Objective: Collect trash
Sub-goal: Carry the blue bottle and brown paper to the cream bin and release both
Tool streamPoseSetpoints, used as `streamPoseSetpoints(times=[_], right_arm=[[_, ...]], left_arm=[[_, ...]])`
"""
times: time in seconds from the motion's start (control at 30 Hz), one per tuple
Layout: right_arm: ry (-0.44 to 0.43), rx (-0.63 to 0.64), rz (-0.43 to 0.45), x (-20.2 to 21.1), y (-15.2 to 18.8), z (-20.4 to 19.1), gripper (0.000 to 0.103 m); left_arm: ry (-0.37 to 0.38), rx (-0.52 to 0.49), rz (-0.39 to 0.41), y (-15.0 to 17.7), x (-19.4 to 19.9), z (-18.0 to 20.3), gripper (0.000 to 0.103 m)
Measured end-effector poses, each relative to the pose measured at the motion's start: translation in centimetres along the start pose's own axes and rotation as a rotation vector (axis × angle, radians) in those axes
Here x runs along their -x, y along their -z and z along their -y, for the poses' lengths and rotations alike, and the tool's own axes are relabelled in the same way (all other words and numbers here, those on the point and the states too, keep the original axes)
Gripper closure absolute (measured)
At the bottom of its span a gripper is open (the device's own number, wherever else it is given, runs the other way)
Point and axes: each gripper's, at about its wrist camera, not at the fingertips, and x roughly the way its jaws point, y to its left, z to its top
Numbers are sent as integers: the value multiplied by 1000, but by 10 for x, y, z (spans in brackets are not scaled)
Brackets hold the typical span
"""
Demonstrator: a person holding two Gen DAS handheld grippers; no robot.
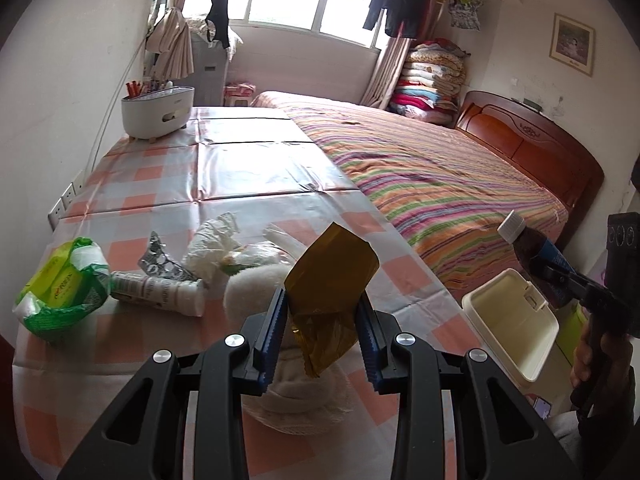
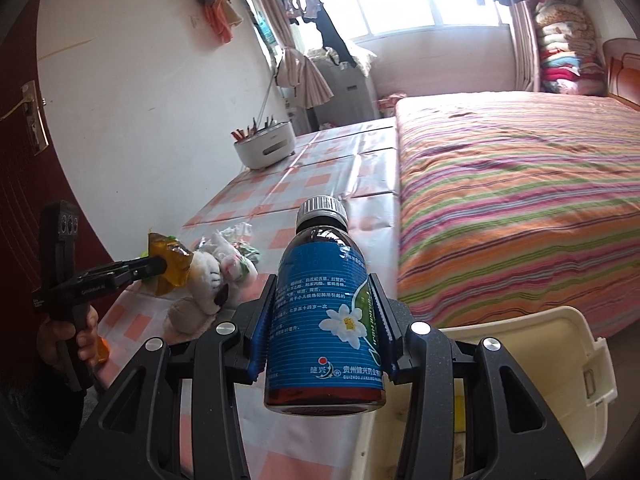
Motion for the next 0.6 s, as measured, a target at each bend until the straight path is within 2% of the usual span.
streamPoseSetpoints(times=[0.43,0.6], right_arm=[[129,-54,33,28,14,38,61],[241,-70,5,32,26,58,61]], left_arm=[[104,-95,-20,8,-10,64,70],[159,-140,-32,14,-12,95,70]])
